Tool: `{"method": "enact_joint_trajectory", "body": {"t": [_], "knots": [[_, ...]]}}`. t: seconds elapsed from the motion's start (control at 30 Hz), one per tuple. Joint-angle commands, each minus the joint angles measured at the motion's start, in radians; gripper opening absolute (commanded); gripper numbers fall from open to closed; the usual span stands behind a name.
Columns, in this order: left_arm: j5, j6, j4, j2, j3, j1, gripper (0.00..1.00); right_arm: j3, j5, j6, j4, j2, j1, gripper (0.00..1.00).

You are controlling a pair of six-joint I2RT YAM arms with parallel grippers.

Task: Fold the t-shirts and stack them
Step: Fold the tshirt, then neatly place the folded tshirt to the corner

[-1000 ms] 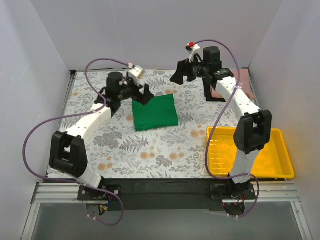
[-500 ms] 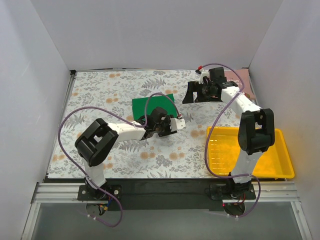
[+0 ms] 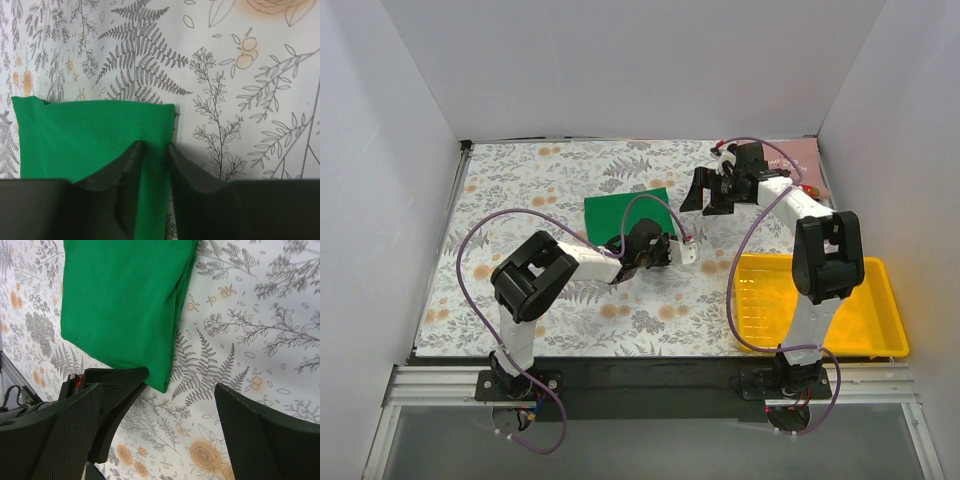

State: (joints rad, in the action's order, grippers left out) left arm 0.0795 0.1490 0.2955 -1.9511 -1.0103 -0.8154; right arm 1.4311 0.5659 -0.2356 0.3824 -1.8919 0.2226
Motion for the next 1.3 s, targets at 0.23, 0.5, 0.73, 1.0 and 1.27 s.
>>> {"method": "enact_joint_trajectory", "body": {"t": [0.23, 0.5, 0.73, 1.0, 1.27], "knots": [[0.114, -0.216, -0.108, 0.056, -0.099, 0.038, 0.0, -0.1, 0.092, -0.278, -0.181, -0.068, -0.002, 0.98], [0.186, -0.302, -0.193, 0.106, -0.146, 0.068, 0.0, -0.141, 0.216, -0.453, -0.364, -0.159, 0.044, 0.99], [0.21, -0.364, -0.214, 0.113, -0.191, 0.093, 0.0, -0.187, 0.226, -0.609, -0.502, -0.213, 0.11, 0.98], [0.247, -0.459, -0.246, 0.113, -0.218, 0.111, 0.0, -0.224, -0.032, -0.83, -0.76, -0.256, 0.149, 0.92], [0.263, -0.477, -0.259, 0.116, -0.211, 0.124, 0.0, -0.178, -0.169, -0.893, -0.843, -0.335, 0.158, 0.7]]}}
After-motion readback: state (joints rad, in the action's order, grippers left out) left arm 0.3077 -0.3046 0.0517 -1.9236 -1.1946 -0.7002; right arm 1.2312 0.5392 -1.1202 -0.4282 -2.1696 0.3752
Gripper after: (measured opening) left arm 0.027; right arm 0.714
